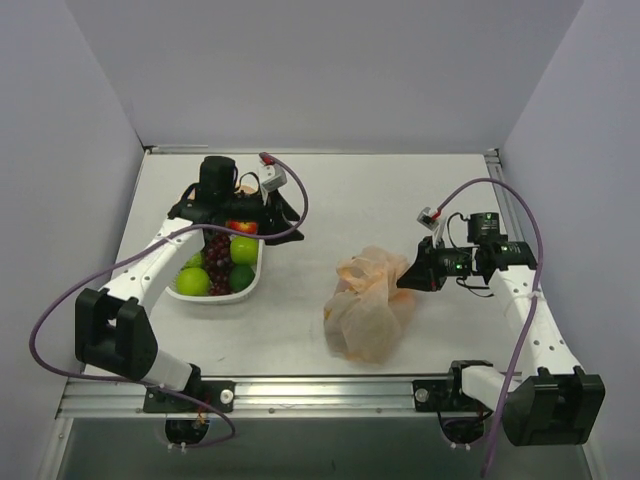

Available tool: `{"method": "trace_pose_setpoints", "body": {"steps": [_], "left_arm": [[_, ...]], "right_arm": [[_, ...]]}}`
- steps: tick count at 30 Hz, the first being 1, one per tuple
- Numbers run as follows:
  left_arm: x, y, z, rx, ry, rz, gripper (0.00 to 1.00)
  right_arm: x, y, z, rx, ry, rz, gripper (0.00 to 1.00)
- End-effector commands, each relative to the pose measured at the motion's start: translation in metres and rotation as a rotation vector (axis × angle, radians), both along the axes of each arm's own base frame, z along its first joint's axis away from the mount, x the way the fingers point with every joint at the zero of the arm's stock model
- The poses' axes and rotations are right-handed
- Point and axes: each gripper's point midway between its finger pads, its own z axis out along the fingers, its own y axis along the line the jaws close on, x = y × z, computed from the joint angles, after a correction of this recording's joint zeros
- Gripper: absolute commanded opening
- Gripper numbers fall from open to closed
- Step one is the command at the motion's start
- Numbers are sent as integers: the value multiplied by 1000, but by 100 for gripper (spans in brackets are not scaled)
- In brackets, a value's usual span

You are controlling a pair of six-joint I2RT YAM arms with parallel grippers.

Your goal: Place the fake fruits into the plastic bag and tie a complex knot

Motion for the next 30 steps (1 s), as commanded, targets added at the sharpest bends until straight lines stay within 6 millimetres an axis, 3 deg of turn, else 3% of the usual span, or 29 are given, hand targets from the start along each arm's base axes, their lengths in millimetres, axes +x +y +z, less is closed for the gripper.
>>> {"method": "trace_pose_setpoints", "body": {"steps": [1,4,7,9,12,14,20,22,27,30], "left_arm": [[-39,43,-27,330,7,-65,72],[-33,48,-1,335,76,20,77],[-24,49,29,241,128,89,97],[-16,49,48,169,131,95,97],[-23,43,60,109,130,29,98],[-31,34,54,119,144,-4,97],[-87,-14,16,236,90,-153,97],[-105,-29,13,226,73,-215,97],[-113,-61,1,207,-14,-199,97],[-102,-78,7,151,-38,-139,93]], "right_arm": [[-6,-5,6,-59,-31,36,0],[-9,-8,6,-96,-43,59,0],[-11,-11,5,-130,-56,74,0],[-12,-12,7,-146,-69,88,0],[-11,-10,7,-166,-72,111,0],[-12,-7,7,-176,-74,131,0],[-9,-4,14,-204,-102,144,0],[-10,-2,15,-212,-106,152,0],[-12,2,16,-227,-108,168,0],[-11,4,17,-231,-109,176,0]]}}
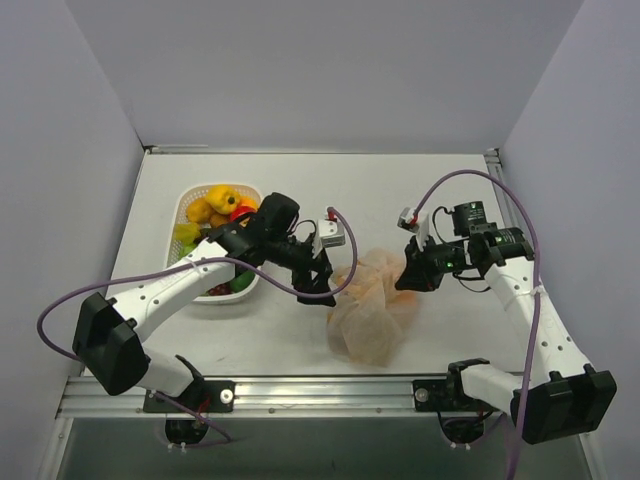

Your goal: Place the fake fruits into the plastic bag and tie a complex knot

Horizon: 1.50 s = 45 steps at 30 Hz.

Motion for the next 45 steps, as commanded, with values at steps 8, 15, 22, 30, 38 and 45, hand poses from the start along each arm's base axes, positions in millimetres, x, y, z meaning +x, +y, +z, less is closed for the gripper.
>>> {"method": "trace_pose_setpoints", "body": {"steps": [8,15,22,30,38,45], "left_arm": [[29,-44,36,-191,-102,105,52],[20,-27,10,-124,-61,96,9],[47,17,-7,-61,-32,220,0],[71,57,-6,-12,-103,316,0],[82,87,-14,59,-151,362,0],[53,57,-17,-1,-98,205,0]], "right_arm": [[4,3,14,-17,-12,14,0],[5,-7,18,-67,-62,24,0],[-2,-29,15,-117,-58,33,0],[5,-58,12,-172,-73,11,0],[10,-102,-12,-256,-77,-37,0],[8,-93,-23,-199,-64,-4,0]]}}
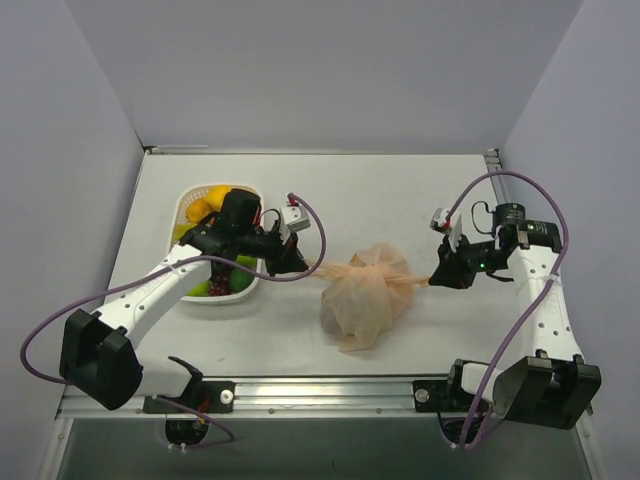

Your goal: Place the fake fruits into the plastic bag and tie a complex knot

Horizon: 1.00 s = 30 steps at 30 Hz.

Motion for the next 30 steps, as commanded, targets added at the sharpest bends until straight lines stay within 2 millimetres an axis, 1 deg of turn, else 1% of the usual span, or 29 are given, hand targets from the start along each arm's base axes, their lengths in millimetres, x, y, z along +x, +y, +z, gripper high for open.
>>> {"method": "trace_pose_setpoints", "body": {"steps": [1,2,3,4,5,6,7,8,9,11,12,13,16,20,22,23,24,28,30], "left_arm": [[-11,-4,-1,22,-14,-46,0],[-17,-13,-2,24,-21,-81,0],[-20,-17,-1,22,-30,-101,0],[-21,-20,2,16,-42,-116,5],[-20,-24,6,8,-49,-125,11],[-21,-26,9,1,-53,-134,25],[-21,-27,12,-6,-57,-139,32],[-20,-29,15,-11,-64,-143,36],[-21,-29,18,-16,-70,-146,48],[-22,-29,24,-27,-83,-160,56],[-24,-29,26,-31,-86,-168,64],[-27,-30,28,-43,-95,-192,66],[-30,-31,30,-54,-101,-213,70],[-26,-32,24,-38,-104,-212,73],[-24,-33,22,-34,-112,-215,74],[-22,-33,20,-27,-109,-211,73],[-19,-33,19,-20,-117,-203,74],[-12,-34,8,9,-116,-170,73],[-7,-34,5,15,-123,-146,71]], "right_arm": [[-7,-7,-10,-95,21,29,0],[-7,-4,-9,-92,23,31,0],[-7,-1,-8,-94,20,37,0],[-8,2,-7,-93,28,40,0],[-8,3,-6,-108,22,50,3],[-8,4,-5,-115,21,52,22],[-9,4,-5,-118,18,56,34],[-9,3,-3,-132,5,61,44],[-11,3,-2,-145,-13,73,59],[-13,2,-3,-182,-52,120,69],[-16,3,-6,-209,-70,146,77],[-12,4,-8,-229,-94,156,79],[-6,6,-14,-270,-111,186,80],[1,14,-20,-269,-82,203,79],[3,22,-21,-256,-66,193,77],[5,23,-25,-254,-49,186,75],[7,24,-27,-252,-40,176,72],[16,27,-39,-250,-7,127,66],[16,26,-44,-256,6,110,62]]}}
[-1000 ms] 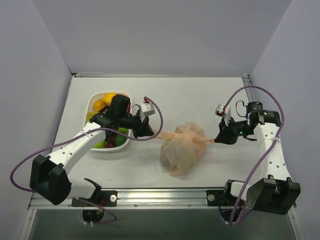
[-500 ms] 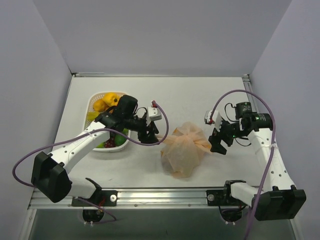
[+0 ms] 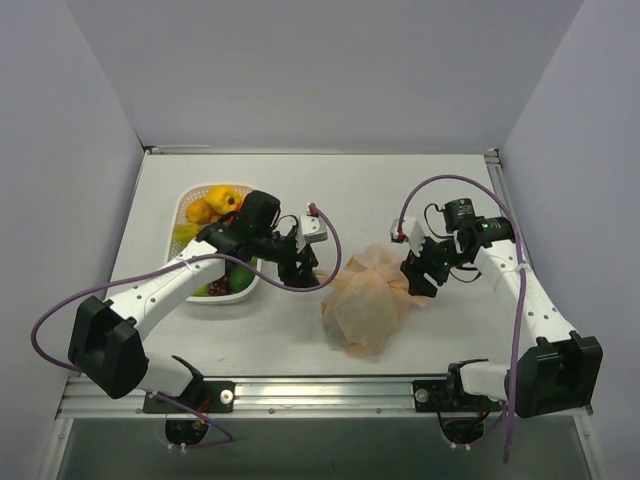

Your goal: Place the fake fruits into the plastic bag and tie a complex knot

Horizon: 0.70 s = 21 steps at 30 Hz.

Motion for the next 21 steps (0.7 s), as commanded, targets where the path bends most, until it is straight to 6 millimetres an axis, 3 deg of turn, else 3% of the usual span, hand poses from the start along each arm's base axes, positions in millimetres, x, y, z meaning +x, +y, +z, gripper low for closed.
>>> {"method": "trace_pose_setpoints", "body": {"steps": [1,3,5,6,8,9,14,21], "left_arm": [[17,-5,8,-11,-68,46,70],[22,-4,7,-17,-93,80,68],[25,0,3,-8,-103,126,67],[28,1,4,-15,-118,138,67],[30,4,9,-26,-145,175,67],[31,5,7,-32,-155,189,67],[35,15,21,-67,-241,245,67],[34,13,43,-129,-348,234,66]], "right_arm": [[4,0,-8,-10,18,-73,58],[1,-2,-14,-32,5,-92,50],[2,1,-13,-35,-44,-89,50],[-5,-4,-25,-72,-37,-99,51],[4,-3,-23,-59,-135,-144,53],[9,-5,-30,-77,-183,-166,53],[8,-3,-33,-58,-239,-214,50],[8,-3,-34,-56,-252,-241,13]]}}
